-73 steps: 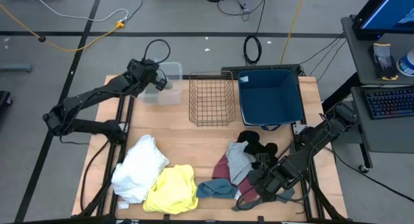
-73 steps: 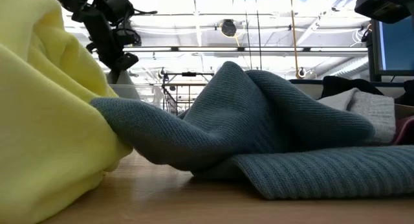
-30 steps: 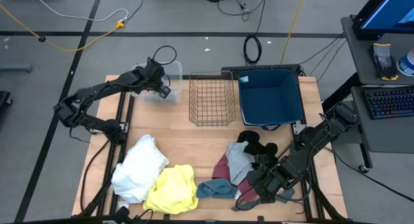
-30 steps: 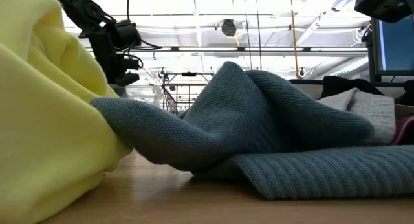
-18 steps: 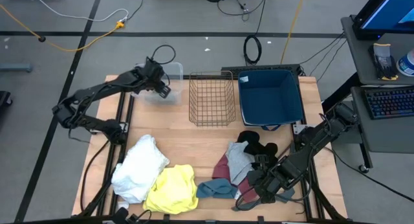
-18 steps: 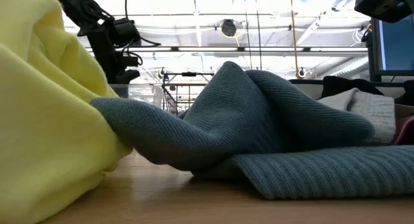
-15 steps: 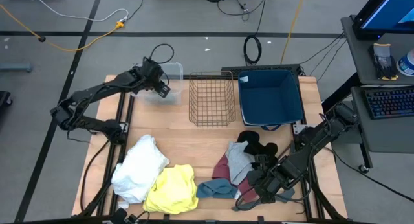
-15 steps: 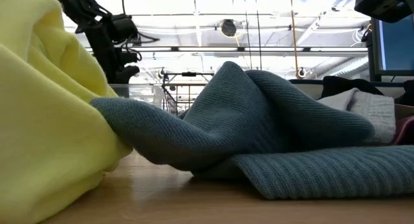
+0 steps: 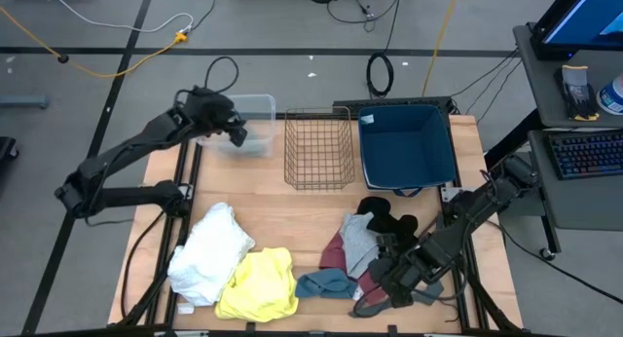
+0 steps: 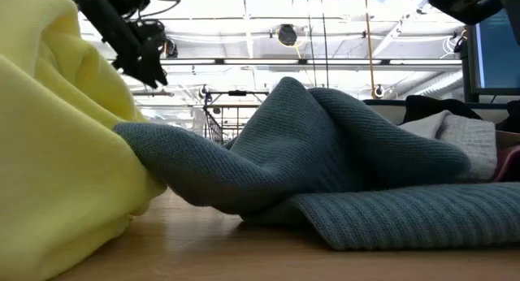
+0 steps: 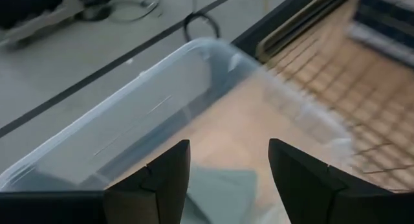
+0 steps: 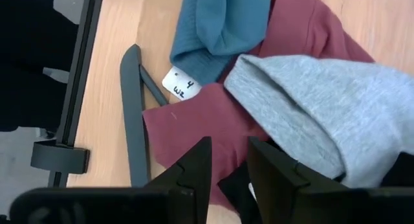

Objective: Pick & Place Cloths
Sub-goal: Put the blue sock into the transparent container

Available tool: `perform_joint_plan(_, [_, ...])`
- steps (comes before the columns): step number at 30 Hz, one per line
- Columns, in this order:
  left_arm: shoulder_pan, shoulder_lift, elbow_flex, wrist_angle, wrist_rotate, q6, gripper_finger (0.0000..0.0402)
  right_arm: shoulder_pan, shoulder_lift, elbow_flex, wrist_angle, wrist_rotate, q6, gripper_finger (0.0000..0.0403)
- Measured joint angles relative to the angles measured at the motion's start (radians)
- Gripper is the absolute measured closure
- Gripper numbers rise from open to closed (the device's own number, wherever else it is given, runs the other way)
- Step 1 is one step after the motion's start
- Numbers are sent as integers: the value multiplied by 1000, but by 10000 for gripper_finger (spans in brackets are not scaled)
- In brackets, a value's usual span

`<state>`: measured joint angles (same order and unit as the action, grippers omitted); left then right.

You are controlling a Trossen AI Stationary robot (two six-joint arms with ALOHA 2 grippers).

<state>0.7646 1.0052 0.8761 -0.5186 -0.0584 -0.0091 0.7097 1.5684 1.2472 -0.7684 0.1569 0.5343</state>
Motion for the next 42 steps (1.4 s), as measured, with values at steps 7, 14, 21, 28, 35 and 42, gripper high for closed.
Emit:
perform_joint_plan(7, [-57,-68,0,19,120,4,188,-29,0,0,12,2,-62,314])
perform_joint_plan(14, [-146,-92,0,81,238,14,188,-62,0,0,155,3,-239,314])
perform_joint_plan(21, [-255,-92,0,86,254,14,188,-94,0,0,321,0,-363,313])
perform_joint_plan(28, [-353,-92,0,85,253,16,188,-105,40,0,405,3,-364,286])
perform_joint_plan(35, [-422,-92,0,85,252,30,187,-108,122,0,457,3,-364,239])
perform_joint_plan(42, [-461,-91,0,85,241,30,188,-115,175,0,494,-2,-310,198])
